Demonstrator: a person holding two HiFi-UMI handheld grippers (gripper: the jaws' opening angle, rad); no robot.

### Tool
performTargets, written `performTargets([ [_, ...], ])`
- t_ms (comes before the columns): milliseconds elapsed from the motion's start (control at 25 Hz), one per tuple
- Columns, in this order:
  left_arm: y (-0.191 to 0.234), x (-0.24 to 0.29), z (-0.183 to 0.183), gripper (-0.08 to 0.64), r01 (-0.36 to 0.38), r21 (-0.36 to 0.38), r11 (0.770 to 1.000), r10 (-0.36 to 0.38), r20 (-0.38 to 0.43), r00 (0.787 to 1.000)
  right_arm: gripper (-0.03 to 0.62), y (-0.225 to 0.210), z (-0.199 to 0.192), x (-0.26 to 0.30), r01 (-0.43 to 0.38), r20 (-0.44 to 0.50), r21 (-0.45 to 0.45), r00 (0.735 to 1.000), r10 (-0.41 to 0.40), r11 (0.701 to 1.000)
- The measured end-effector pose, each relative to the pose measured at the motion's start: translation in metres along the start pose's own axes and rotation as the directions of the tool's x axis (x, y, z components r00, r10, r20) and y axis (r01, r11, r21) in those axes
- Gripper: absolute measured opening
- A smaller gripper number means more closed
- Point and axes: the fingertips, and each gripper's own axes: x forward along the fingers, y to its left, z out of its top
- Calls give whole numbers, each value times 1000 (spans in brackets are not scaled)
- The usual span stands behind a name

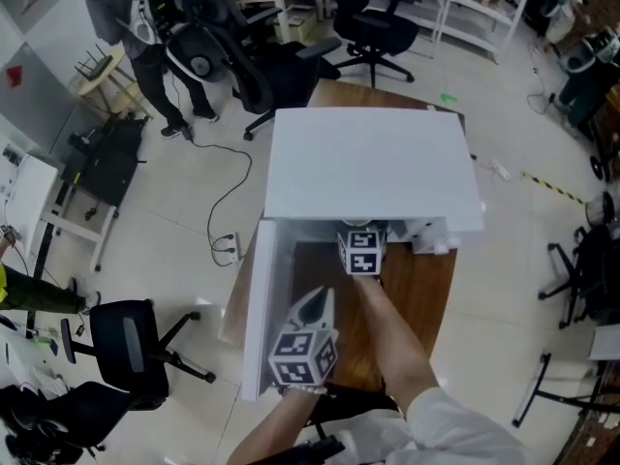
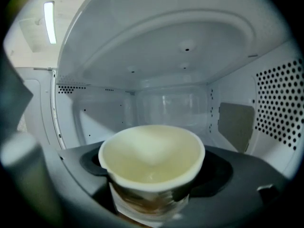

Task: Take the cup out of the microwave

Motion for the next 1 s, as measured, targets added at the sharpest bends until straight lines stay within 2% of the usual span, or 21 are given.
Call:
performTargets([
  [280, 1, -3, -1, -8, -2, -14, 1000, 2, 6, 1000, 479, 3, 8, -28, -18, 35, 55, 999, 16, 998],
  [560, -5, -10, 1, -8, 14, -5, 1000, -14, 12, 1000, 479, 8, 6, -74, -52, 31, 121, 998, 48, 991],
  [800, -13, -26, -6, -8, 42, 11, 999, -42, 13, 999, 479, 12, 12, -125, -79, 54, 221, 996, 69, 972],
  [1000, -23, -46, -14, -8, 71, 39, 997, -71, 11, 997, 479, 22, 32, -183, -96, 79, 217, 994, 81, 971],
])
